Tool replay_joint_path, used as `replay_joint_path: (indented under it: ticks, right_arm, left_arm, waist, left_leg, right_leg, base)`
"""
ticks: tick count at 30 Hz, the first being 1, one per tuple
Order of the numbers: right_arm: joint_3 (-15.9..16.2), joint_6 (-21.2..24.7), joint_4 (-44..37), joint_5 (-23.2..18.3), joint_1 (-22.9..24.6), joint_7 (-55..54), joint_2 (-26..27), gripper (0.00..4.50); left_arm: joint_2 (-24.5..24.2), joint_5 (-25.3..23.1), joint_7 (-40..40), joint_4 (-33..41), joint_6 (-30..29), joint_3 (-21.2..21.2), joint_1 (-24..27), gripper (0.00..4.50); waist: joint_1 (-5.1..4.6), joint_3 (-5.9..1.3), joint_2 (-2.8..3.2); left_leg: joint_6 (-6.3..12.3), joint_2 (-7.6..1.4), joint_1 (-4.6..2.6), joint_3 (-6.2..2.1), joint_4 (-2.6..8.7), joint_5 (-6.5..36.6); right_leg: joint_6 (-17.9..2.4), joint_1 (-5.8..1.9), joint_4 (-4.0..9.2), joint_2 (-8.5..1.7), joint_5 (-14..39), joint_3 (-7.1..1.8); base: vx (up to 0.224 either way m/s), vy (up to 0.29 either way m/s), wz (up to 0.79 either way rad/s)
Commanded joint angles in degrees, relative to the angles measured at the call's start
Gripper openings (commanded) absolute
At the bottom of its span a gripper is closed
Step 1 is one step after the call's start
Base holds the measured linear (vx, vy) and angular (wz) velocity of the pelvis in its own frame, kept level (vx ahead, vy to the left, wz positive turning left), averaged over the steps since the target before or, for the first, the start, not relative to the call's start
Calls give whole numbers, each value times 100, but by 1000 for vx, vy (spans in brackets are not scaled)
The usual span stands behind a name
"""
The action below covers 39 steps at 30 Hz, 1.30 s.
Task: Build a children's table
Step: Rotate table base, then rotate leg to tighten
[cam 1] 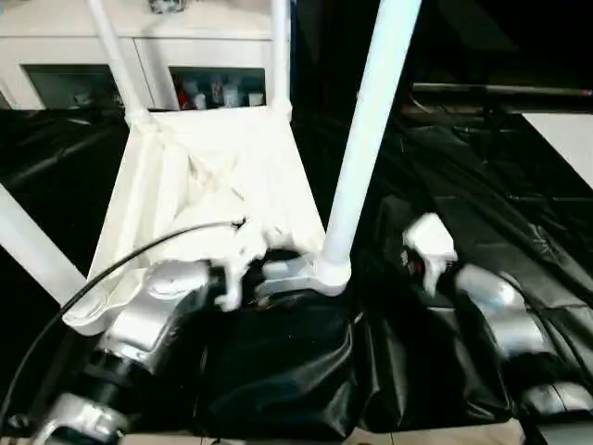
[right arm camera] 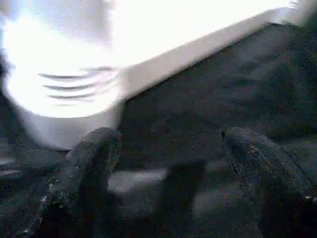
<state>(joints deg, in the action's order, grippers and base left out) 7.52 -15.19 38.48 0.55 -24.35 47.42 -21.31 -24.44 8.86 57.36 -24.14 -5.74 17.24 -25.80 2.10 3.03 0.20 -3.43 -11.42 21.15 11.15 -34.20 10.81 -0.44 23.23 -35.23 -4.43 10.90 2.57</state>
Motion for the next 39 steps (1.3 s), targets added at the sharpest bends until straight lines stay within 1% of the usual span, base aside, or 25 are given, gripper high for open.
replay_joint_path:
  ticks: [1, 2, 3, 5, 7, 8, 9, 11, 13, 18, 19, 20, 22, 23, 25, 26, 27, 30, 31, 33, 35, 36, 37, 38, 39]
  right_arm:
    - [143, 90, -310, 3, 27, 258, -81, 381]
    - [179, 133, -409, -42, 65, 365, -95, 381]
    - [211, 192, -560, -68, 123, 483, -119, 381]
    - [263, 328, -834, -116, 226, 650, -182, 381]
    - [295, 422, -992, -137, 282, 736, -226, 381]
    - [355, 551, -1202, -142, 346, 849, -311, 381]
    - [375, 585, -1263, -138, 362, 873, -341, 381]
    - [377, 634, -1333, -159, 374, 889, -359, 381]
    - [376, 704, -1423, -182, 386, 925, -388, 381]
    - [367, 842, -1614, -193, 460, 1028, -485, 381]
    - [357, 869, -1655, -201, 476, 1042, -501, 381]
    - [354, 925, -1728, -212, 500, 1048, -520, 381]
    - [345, 977, -1828, -256, 533, 1072, -542, 381]
    - [345, 977, -1828, -256, 533, 1072, -542, 381]
    - [354, 1038, -1966, -325, 588, 1159, -576, 381]
    - [355, 1048, -1977, -331, 593, 1167, -578, 381]
    - [360, 1073, -2008, -347, 606, 1191, -586, 381]
    - [370, 1149, -2090, -385, 633, 1249, -602, 381]
    - [373, 1171, -2112, -393, 639, 1258, -606, 381]
    - [377, 1189, -2134, -403, 645, 1271, -613, 381]
    - [386, 1208, -2164, -416, 651, 1268, -628, 381]
    - [388, 1213, -2170, -415, 651, 1262, -634, 381]
    - [385, 1208, -2167, -413, 648, 1254, -637, 381]
    - [383, 1205, -2162, -413, 644, 1250, -640, 381]
    - [382, 1200, -2154, -413, 641, 1250, -643, 381]
  left_arm:
    - [-75, -124, 19, -108, 64, 96, -153, 375]
    - [-74, -118, -1, -169, 46, 77, -189, 375]
    - [-68, -76, 64, -236, 35, 55, -229, 361]
    - [-16, -90, 184, -425, 146, -18, -303, 358]
    - [12, -124, 242, -562, 250, -35, -352, 342]
    - [76, -155, 307, -809, 404, -53, -448, 328]
    - [101, -160, 329, -900, 441, -52, -485, 328]
    - [112, -162, 410, -979, 449, -19, -524, 316]
    - [111, -165, 525, -1146, 432, 34, -613, 295]
    - [81, -275, 614, -1396, 424, 83, -762, 256]
    - [61, -311, 670, -1435, 402, 117, -787, 256]
    - [62, -347, 730, -1524, 438, 127, -823, 245]
    - [69, -379, 796, -1636, 475, 129, -867, 224]
    - [69, -379, 796, -1636, 475, 129, -867, 224]
    - [56, -470, 997, -1832, 429, 216, -945, 199]
    - [56, -481, 1005, -1846, 429, 223, -950, 199]
    - [60, -512, 1011, -1892, 456, 237, -964, 174]
    - [98, -613, 958, -2081, 497, 245, -1038, 157]
    - [103, -645, 966, -2133, 502, 251, -1061, 157]
    - [96, -677, 991, -2170, 494, 270, -1075, 130]
    - [49, -765, 1100, -2234, 455, 337, -1096, 124]
    - [27, -799, 1138, -2259, 457, 358, -1103, 106]
    - [13, -811, 1139, -2276, 452, 349, -1108, 106]
    - [7, -817, 1135, -2290, 454, 333, -1113, 86]
    - [-3, -818, 1147, -2288, 450, 328, -1113, 81]
  waist:
    - [30, -362, 17]
    - [38, -365, 16]
    - [36, -369, 11]
    - [59, -372, 15]
    - [74, -374, 13]
    - [79, -362, 3]
    - [94, -361, 6]
    - [111, -352, 0]
    - [114, -350, 8]
    - [126, -359, 8]
    - [133, -360, 20]
    - [134, -358, 16]
    - [140, -361, 11]
    - [140, -361, 11]
    - [134, -352, 24]
    - [133, -353, 23]
    - [130, -351, 23]
    - [125, -350, 21]
    - [126, -349, 19]
    - [130, -337, 17]
    - [129, -332, 28]
    - [122, -329, 25]
    - [116, -331, 14]
    - [112, -330, 12]
    - [107, -330, 10]
  left_leg:
    - [189, -155, -61, -80, 416, 1372]
    - [210, -158, -61, -78, 412, 1335]
    - [222, -162, -55, -78, 408, 1287]
    - [280, -164, -57, -73, 397, 1202]
    - [333, -161, -64, -68, 393, 1156]
    - [344, -149, -58, -62, 393, 1182]
    - [329, -154, -70, -63, 393, 1211]
    - [250, -169, -69, -75, 415, 1359]
    - [200, -167, -83, -71, 415, 1415]
    - [187, -167, -79, -78, 412, 1350]
    - [196, -164, -76, -78, 410, 1310]
    - [214, -158, -73, -77, 409, 1290]
    - [226, -163, -68, -80, 408, 1269]
    - [226, -163, -68, -80, 408, 1269]
    - [198, -163, -76, -83, 418, 1386]
    - [194, -165, -81, -85, 420, 1400]
    - [178, -165, -78, -87, 421, 1420]
    - [185, -164, -72, -88, 418, 1436]
    - [193, -162, -81, -85, 419, 1454]
    - [180, -167, -82, -87, 426, 1519]
    - [137, -169, -88, -100, 437, 1622]
    - [133, -170, -85, -104, 445, 1631]
    - [120, -166, -83, -106, 445, 1629]
    - [118, -162, -77, -106, 443, 1617]
    - [120, -161, -76, -107, 443, 1612]
  right_leg:
    - [-1286, -279, 409, -288, 890, -212]
    - [-1350, -289, 399, -289, 788, -212]
    - [-1381, -291, 388, -295, 714, -214]
    - [-1426, -296, 376, -297, 565, -217]
    - [-1468, -296, 380, -287, 478, -210]
    - [-1452, -296, 398, -276, 535, -209]
    - [-1443, -296, 398, -286, 591, -211]
    - [-1385, -290, 417, -315, 913, -215]
    - [-1356, -276, 432, -310, 1019, -224]
    - [-1367, -287, 417, -308, 880, -221]
    - [-1379, -293, 413, -314, 833, -222]
    - [-1360, -298, 414, -301, 809, -220]
    - [-1368, -303, 406, -312, 768, -220]
    - [-1368, -303, 406, -312, 768, -220]
    - [-1365, -298, 429, -315, 934, -217]
    - [-1360, -296, 435, -317, 964, -217]
    - [-1367, -297, 433, -319, 994, -216]
    - [-1370, -299, 440, -322, 1010, -216]
    - [-1352, -294, 451, -315, 1053, -216]
    - [-1325, -289, 462, -328, 1205, -217]
    - [-1233, -284, 489, -341, 1533, -219]
    - [-1212, -281, 498, -338, 1578, -218]
    - [-1183, -282, 499, -337, 1614, -217]
    - [-1172, -282, 501, -338, 1633, -217]
    - [-1168, -282, 502, -338, 1641, -217]
  base:
    - [0, 0, 0]
    - [0, 0, 0]
    - [0, 0, 0]
    - [0, 0, 0]
    - [0, 0, 0]
    - [0, 0, 0]
    - [0, 0, 0]
    - [0, 0, 0]
    - [0, 0, 0]
    - [0, 0, 0]
    - [0, 0, 0]
    - [0, 0, 0]
    - [0, 0, 0]
    - [0, 0, 0]
    - [0, 0, 0]
    - [0, 0, 0]
    - [0, 0, 0]
    - [0, 0, 0]
    - [0, 0, 0]
    - [0, 0, 0]
    - [0, 0, 0]
    - [0, 0, 0]
    - [0, 0, 0]
    - [0, 0, 0]
    - [0, 0, 0]
